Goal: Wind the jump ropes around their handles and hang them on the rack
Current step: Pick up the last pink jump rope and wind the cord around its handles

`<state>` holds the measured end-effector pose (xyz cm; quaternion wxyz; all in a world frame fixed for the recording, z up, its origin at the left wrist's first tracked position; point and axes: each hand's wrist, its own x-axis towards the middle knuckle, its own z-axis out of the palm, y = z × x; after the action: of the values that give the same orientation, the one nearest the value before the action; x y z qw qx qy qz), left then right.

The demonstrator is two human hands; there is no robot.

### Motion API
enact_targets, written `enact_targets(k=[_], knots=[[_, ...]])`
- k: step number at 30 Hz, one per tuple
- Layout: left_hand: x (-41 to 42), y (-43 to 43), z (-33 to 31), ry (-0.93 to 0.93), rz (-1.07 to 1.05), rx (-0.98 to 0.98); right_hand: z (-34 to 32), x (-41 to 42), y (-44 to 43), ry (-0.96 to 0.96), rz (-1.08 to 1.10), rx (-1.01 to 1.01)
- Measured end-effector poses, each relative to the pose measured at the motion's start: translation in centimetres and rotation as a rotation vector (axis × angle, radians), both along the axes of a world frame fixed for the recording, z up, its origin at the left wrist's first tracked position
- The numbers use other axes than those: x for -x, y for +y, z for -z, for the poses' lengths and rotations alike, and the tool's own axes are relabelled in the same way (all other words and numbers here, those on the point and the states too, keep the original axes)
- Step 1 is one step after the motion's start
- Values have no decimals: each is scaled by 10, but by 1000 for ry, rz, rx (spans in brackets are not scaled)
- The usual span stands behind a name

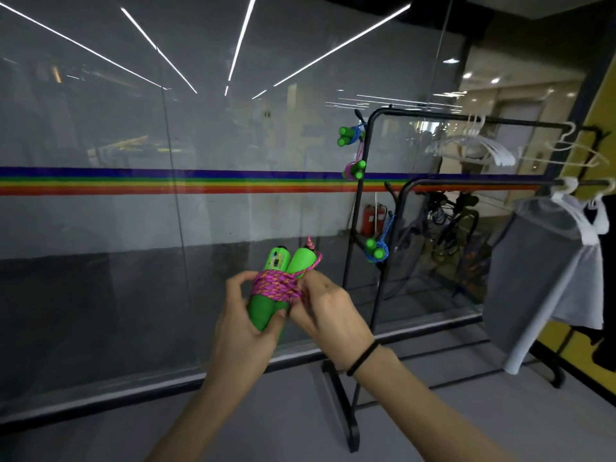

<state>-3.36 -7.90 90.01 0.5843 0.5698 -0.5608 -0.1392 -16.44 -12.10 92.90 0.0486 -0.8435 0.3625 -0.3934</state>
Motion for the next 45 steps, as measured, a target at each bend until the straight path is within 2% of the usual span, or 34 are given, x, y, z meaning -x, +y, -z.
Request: enact_targets(k=[4,9,19,26,30,34,39,45], knots=[[11,-10,-8,-5,27,7,-9,0,-1,-69,126,2],[15,-11,-15,21,38,-11,-12,-8,0,-68,238,73],[5,8,-20,108,-22,-35,-9,2,10,-223,82,19],[1,15,-17,89,-26,-20,0,1,18,-169,26,31],[0,19,-16,160,-52,-24,-4,0,21,-209,-57,6],[-5,22,-17,237,-53,-31,-5,1,22,-261,-162,-116],[-10,23,-7,120,-128,-64,0,2,14,-322,-211,-351],[-11,25,0,50,-150,-65,8,1,13,-223,-263,-405]])
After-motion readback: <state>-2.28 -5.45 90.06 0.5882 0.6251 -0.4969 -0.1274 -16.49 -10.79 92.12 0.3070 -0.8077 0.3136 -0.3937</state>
